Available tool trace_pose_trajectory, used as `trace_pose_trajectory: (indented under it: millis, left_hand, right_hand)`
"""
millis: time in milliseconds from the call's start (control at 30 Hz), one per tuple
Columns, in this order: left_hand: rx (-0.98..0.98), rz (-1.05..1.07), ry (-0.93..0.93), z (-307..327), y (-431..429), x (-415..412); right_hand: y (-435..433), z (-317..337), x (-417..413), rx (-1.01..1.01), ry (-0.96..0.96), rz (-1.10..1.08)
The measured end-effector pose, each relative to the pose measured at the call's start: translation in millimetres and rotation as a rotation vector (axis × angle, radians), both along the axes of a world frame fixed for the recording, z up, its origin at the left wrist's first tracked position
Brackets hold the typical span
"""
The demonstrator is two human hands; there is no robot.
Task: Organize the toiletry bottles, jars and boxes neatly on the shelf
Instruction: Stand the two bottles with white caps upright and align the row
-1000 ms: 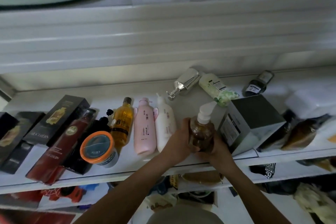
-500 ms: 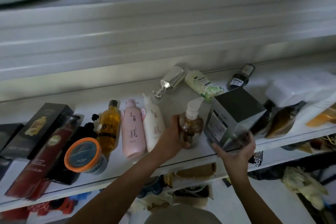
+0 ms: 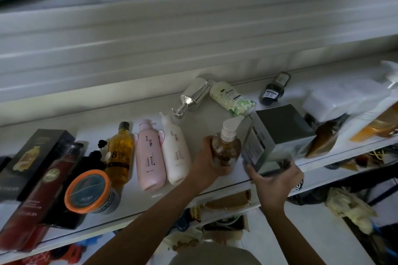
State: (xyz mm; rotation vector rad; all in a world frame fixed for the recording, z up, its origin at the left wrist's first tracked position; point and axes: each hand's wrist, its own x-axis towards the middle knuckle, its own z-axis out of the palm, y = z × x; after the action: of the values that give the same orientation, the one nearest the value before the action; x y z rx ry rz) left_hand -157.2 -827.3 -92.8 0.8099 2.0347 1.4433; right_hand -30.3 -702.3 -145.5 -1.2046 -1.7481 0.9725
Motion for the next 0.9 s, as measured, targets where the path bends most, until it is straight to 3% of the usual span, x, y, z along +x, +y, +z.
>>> trace_pose_trajectory:
  millis: [300, 400, 467, 567, 633, 900]
  left_hand:
    - [-0.011, -0.071, -0.029, 2, 5, 0]
    - [-0.016, -0.104, -0.030, 4, 5, -3]
    - [-0.022, -0.118, -0.014, 4, 4, -3]
    - [-0.042, -0.118, 0.001, 4, 4, -1]
    - [-0.046, -0.126, 0.008, 4, 4, 1]
    - [-0.048, -0.121, 0.034, 5, 2, 11]
  right_hand:
    - [-3, 0, -2, -0.008, 0.032, -0.051]
    - [-20, 1, 9, 0.291, 0.027, -0.103]
    - [-37, -1, 14, 0.415, 0.028, 0.011]
    - [-56, 3, 6, 0.178, 0.023, 0.334]
    - [-60, 1, -2, 0.073, -0.043, 0.427]
    - [-52, -8, -11, 0.050, -0.187, 0.323]
